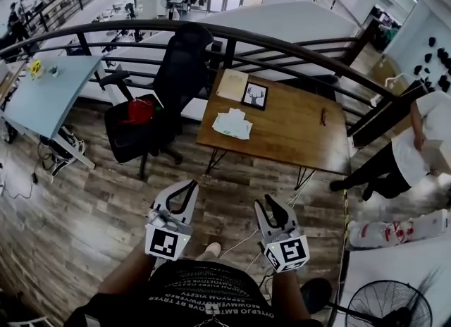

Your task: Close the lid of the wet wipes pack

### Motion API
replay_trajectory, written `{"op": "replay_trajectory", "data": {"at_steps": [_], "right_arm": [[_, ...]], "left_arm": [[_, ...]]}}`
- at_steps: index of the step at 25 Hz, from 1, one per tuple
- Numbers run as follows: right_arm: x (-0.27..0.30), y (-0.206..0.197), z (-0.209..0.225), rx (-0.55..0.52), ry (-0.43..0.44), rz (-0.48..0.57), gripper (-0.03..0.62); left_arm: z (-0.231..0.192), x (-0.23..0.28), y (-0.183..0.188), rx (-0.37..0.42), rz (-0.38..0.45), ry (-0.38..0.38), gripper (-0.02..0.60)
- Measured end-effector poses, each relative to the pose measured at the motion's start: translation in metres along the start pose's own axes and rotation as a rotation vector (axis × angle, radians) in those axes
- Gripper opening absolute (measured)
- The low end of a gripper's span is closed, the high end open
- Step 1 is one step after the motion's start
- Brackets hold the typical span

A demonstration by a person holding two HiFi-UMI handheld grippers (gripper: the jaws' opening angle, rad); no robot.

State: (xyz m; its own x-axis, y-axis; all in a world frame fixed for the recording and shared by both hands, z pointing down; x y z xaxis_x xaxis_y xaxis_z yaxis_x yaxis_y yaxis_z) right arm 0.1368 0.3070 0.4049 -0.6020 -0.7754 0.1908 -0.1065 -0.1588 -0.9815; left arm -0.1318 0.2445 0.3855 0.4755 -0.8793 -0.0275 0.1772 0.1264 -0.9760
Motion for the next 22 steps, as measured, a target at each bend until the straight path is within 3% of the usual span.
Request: {"op": "replay_trajectory", "data": {"at_steps": [5,12,17,22], "right_arm": [[-0.009,0.0,0.031,-0.017,0.01,0.012,0.109],[-0.017,-0.008,0.047,0.008,0.017,0.027,0.109],[-0.02,-0.011,0.053,0.019,0.024,0.035,0.109],[-0.02,-0.015,0.059,0.03,0.018,0.03,0.109]], "left_arm": [[0.012,0.012,0.005,-0.049,-0.01,0.074,0.029],[0.02,0.022,0.009,-0.021,-0.032,0.09,0.029],[0.032,0.029,0.011,0.068,-0.023,0.086,0.029],[0.037,0.037,0.008,0.056,-0.018,0.068,0.029]]}}
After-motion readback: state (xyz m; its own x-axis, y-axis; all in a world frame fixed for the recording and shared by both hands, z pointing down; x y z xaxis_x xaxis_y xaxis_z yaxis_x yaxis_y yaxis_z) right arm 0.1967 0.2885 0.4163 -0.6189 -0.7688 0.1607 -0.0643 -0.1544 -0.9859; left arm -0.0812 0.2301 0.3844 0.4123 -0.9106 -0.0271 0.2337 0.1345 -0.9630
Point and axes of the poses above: the fingertips, and each gripper's own axes: x forward along the fingers, z to its right, y out of its top, the point moved 10 cm from there along -x, backward along the fingers, and after that the axes turned 14 degrees about y, right-handed, at the moved point
